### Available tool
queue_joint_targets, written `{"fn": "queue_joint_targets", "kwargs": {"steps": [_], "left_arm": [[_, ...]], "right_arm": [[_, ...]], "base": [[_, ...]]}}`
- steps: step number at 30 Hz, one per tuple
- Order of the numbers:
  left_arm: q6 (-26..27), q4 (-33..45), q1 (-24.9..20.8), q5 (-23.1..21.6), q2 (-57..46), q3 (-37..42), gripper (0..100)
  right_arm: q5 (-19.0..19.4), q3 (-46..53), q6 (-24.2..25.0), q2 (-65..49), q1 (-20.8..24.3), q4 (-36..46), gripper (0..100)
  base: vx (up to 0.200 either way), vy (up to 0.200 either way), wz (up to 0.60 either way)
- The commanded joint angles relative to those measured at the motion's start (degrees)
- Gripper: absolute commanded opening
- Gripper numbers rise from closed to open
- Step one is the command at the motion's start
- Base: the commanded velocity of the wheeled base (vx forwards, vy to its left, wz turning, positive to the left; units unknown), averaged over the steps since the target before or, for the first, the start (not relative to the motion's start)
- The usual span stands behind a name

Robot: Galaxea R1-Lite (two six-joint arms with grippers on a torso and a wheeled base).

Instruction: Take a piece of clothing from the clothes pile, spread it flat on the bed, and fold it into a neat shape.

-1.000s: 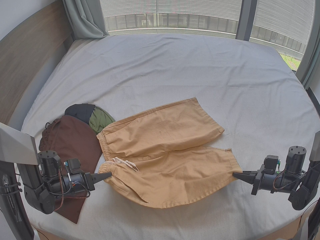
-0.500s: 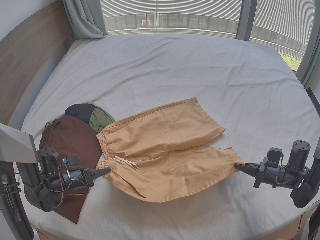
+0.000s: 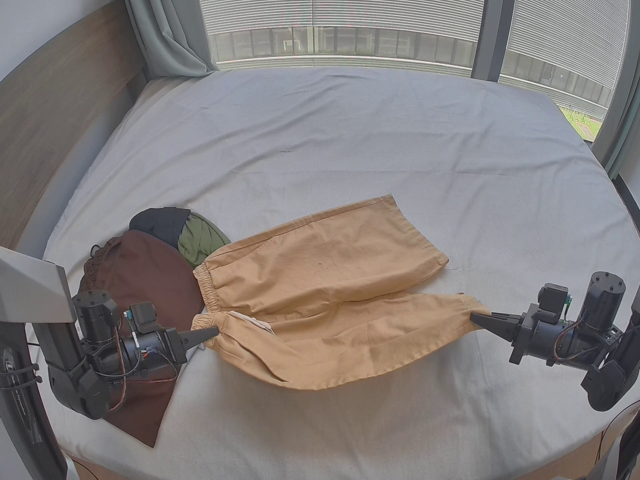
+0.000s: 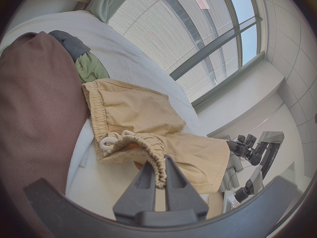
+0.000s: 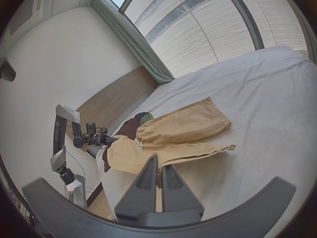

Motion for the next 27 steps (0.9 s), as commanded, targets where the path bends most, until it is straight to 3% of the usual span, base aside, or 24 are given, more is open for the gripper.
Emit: {"fn": "queue_joint_targets", "kwargs": {"steps": [1, 9, 19, 27], "left_arm": [[-0.25, -0.03, 0.12, 0.08, -0.21, -0.65, 0], [-0.6, -0.03, 0.38, 1.93, -0.29, -1.61, 0], [-1.57, -0.03, 0.65, 2.1, -0.38, -2.58, 0], [-1.57, -0.03, 0.73, 2.1, -0.56, -2.67, 0]], "right_arm": [[-0.13, -1.34, 0.59, -0.28, 0.15, -0.1, 0], [-1.01, -3.8, 1.91, -0.2, 1.03, -0.1, 0], [-5.84, -9.16, 4.54, 0.24, 3.41, 0.16, 0], [-6.28, -12.33, 5.6, 0.86, 3.67, 0.6, 0]], "base": [[0.0, 0.0, 0.0], [0.0, 0.0, 0.0], [0.0, 0.0, 0.0], [0.0, 0.0, 0.0]]}}
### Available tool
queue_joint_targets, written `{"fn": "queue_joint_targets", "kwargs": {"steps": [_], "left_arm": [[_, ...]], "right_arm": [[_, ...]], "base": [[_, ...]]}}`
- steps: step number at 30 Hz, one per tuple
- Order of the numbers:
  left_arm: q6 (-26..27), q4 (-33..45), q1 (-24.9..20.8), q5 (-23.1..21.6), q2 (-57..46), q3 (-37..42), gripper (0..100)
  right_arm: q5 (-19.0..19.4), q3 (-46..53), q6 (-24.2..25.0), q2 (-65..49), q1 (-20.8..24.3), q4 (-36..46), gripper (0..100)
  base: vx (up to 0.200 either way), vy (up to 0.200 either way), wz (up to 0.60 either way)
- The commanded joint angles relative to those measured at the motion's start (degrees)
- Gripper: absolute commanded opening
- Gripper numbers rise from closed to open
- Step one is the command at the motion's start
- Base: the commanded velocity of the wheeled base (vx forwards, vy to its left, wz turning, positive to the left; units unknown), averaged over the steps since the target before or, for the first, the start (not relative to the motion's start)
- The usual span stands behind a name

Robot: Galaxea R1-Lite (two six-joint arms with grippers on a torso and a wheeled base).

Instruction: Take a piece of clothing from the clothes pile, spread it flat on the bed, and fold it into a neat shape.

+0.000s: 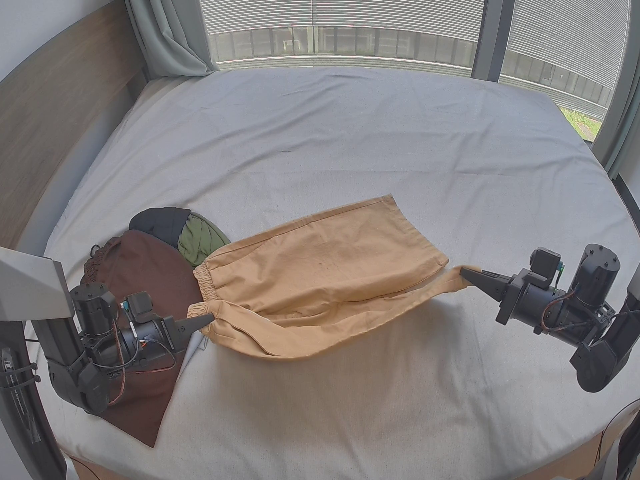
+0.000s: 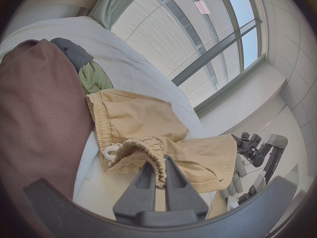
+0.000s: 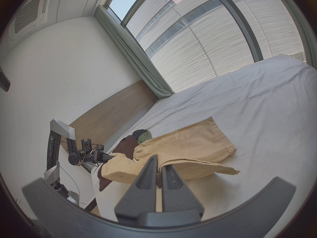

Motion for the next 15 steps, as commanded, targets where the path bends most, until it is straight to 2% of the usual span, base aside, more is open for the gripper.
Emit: {"fn": "queue_joint_targets", "kwargs": {"steps": [1, 15], "left_arm": [[0.02, -0.03, 0.04, -0.03, -0.55, -0.13, 0], [-0.69, -0.03, 0.3, 1.55, -1.08, -0.66, 0]], "right_arm": [[0.03, -2.45, 0.84, 0.99, 0.02, 0.07, 0], [0.03, -9.74, 1.37, 1.08, -0.24, 6.93, 0]], "base": [[0.0, 0.0, 0.0], [0.0, 0.0, 0.0]]}}
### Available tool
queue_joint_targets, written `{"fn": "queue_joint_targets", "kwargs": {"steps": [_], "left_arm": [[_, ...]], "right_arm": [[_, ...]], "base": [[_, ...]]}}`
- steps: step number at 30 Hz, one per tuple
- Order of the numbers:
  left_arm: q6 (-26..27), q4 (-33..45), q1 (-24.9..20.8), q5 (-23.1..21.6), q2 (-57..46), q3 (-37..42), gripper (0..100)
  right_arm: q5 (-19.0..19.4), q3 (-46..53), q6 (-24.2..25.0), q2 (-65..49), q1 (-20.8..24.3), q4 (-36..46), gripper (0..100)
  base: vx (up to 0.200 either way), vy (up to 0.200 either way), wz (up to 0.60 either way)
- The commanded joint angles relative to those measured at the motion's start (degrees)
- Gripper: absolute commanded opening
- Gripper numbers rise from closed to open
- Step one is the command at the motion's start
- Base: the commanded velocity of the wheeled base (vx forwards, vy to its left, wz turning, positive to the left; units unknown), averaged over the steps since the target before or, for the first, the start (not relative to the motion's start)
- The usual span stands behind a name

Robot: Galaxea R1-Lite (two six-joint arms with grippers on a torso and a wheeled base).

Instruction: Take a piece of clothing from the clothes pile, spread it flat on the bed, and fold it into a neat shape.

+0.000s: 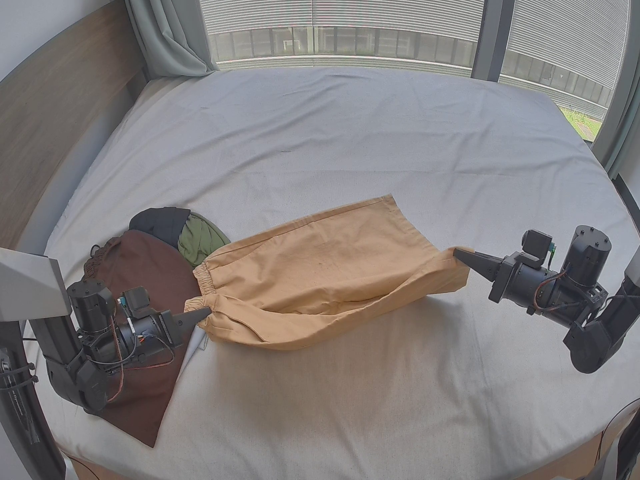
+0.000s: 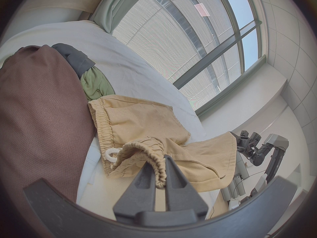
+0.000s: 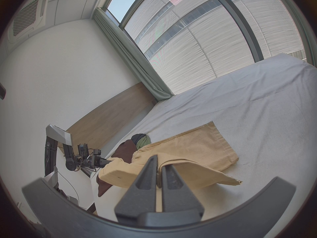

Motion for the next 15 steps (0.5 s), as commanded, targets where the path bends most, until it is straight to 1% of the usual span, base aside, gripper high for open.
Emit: {"fn": "queue_joint_targets", "kwargs": {"steps": [1, 12, 15], "left_arm": [[-0.05, -0.03, 0.11, 0.02, -0.12, -0.12, 0], [-1.02, -0.03, 0.02, 0.1, -0.03, -0.91, 0], [-1.02, -0.03, 0.02, 0.1, -0.12, -1.0, 0]], "right_arm": [[-0.02, -2.35, 0.01, 0.09, -0.02, 1.43, 0], [0.07, -9.82, 1.94, 1.41, -0.29, 5.21, 0], [-0.02, -11.67, 2.29, 2.11, -0.29, 7.85, 0]], "base": [[0.0, 0.0, 0.0], [0.0, 0.0, 0.0], [0.0, 0.0, 0.0]]}}
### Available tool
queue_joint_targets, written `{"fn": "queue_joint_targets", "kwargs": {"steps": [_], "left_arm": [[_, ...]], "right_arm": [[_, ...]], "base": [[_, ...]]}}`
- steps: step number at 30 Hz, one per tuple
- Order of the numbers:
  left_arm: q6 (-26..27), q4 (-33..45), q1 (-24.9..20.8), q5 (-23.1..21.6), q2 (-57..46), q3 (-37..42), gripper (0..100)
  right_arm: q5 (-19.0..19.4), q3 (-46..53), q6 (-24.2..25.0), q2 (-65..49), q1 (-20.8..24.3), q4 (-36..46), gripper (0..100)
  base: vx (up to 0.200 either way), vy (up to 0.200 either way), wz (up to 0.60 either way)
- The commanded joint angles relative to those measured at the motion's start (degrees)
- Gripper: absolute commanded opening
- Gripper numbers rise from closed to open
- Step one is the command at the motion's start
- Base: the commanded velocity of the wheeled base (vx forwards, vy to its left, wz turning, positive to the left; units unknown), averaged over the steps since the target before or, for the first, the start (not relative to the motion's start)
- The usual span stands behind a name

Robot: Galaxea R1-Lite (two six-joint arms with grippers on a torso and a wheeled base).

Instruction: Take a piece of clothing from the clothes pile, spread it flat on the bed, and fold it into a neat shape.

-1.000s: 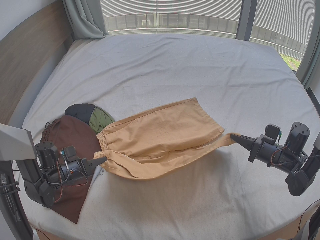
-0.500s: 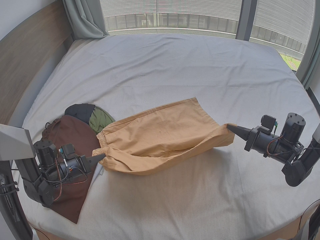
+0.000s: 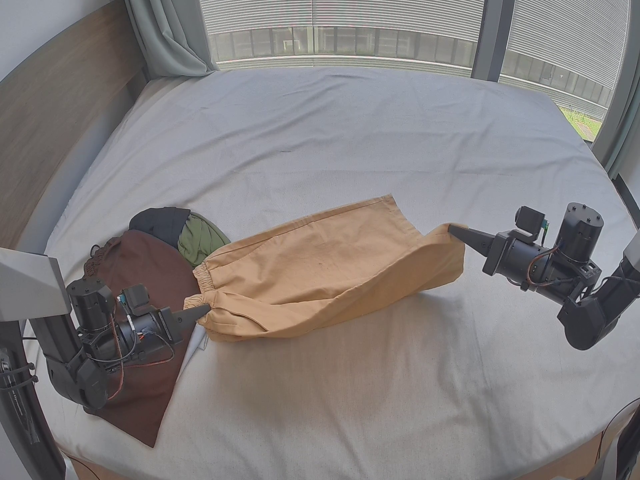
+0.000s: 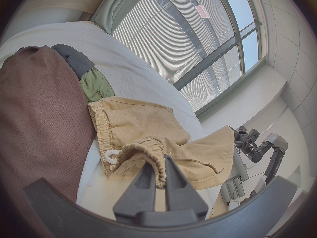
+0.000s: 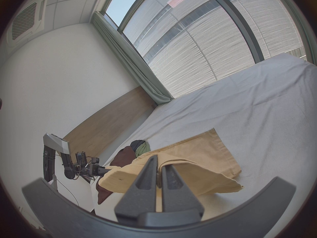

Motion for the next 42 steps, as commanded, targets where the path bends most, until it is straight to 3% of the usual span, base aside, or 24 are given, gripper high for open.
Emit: {"fn": "queue_joint_targets", "kwargs": {"steps": [1, 16, 25, 32, 42], "left_arm": [[-0.18, -0.03, -0.08, 0.11, 0.01, -0.54, 0], [-3.7, -0.03, -0.17, 4.59, 0.62, -4.4, 0], [-6.24, -0.03, -0.08, 5.2, 0.53, -5.55, 0], [-9.94, 0.05, -0.34, 8.54, 0.71, -8.01, 0], [-9.94, 0.05, -0.43, 9.6, 4.4, -10.82, 0]], "right_arm": [[0.09, -3.09, 0.32, 1.39, 0.06, 1.92, 0], [0.09, -15.3, 2.25, 8.07, 0.06, 3.85, 0], [0.09, -21.89, 2.25, 8.33, 0.15, 10.09, 0], [0.01, -27.78, 2.34, 11.85, -0.12, 12.29, 0], [-0.17, -36.22, 2.6, 16.42, -0.91, 17.47, 0]], "base": [[0.0, 0.0, 0.0], [0.0, 0.0, 0.0], [0.0, 0.0, 0.0], [0.0, 0.0, 0.0], [0.0, 0.0, 0.0]]}}
